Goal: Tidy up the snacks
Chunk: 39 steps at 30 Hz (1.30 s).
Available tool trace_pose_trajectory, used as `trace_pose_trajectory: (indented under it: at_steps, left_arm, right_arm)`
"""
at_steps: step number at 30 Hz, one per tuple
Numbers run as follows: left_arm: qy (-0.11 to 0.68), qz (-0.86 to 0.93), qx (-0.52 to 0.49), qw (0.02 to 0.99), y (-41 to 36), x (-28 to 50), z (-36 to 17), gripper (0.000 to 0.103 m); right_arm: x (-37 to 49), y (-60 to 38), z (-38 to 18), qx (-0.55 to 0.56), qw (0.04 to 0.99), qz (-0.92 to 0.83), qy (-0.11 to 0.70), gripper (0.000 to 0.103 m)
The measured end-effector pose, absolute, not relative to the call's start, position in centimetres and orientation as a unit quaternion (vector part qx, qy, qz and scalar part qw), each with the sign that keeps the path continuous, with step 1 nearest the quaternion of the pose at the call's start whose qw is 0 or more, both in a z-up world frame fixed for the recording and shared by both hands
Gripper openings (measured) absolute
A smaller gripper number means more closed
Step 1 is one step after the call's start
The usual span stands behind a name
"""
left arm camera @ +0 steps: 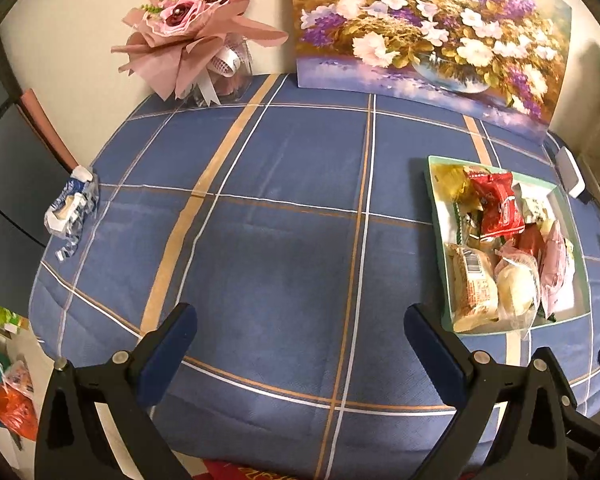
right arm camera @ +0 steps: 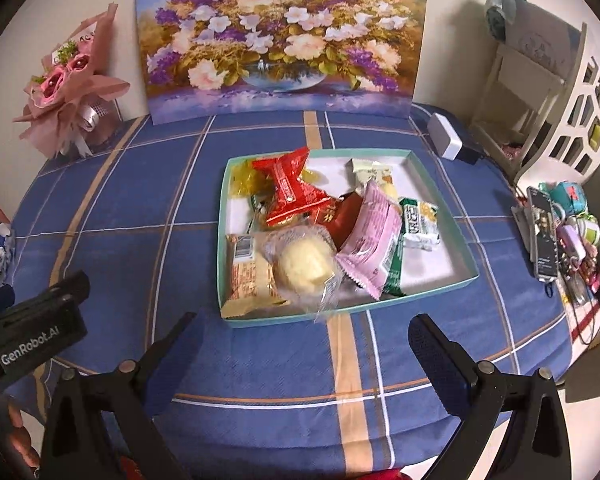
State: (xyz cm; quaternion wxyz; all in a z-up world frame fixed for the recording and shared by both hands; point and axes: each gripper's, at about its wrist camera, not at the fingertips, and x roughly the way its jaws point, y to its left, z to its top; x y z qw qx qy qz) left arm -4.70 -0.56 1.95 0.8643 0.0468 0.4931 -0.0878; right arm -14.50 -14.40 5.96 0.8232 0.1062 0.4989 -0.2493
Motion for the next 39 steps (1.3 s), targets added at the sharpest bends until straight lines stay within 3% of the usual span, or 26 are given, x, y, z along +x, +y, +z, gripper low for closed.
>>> trace_pose_trajectory:
  at_steps: [22,39]
  left_arm:
    - [0.489,-0.125,0.02,0.863,-1.5,-2.1,1.4,0.103]
    - [0.507,-0.122,0.028,0.853,-2.1,-1.0,-0.2,0.103]
  right_arm:
    - [-12.5,-15.6,5.7,0.104,0.842,-0.256,0.463,0.103]
    - [-11.5,-16.4,3.9,0.099,0.83,-0.268,0.479,0.103]
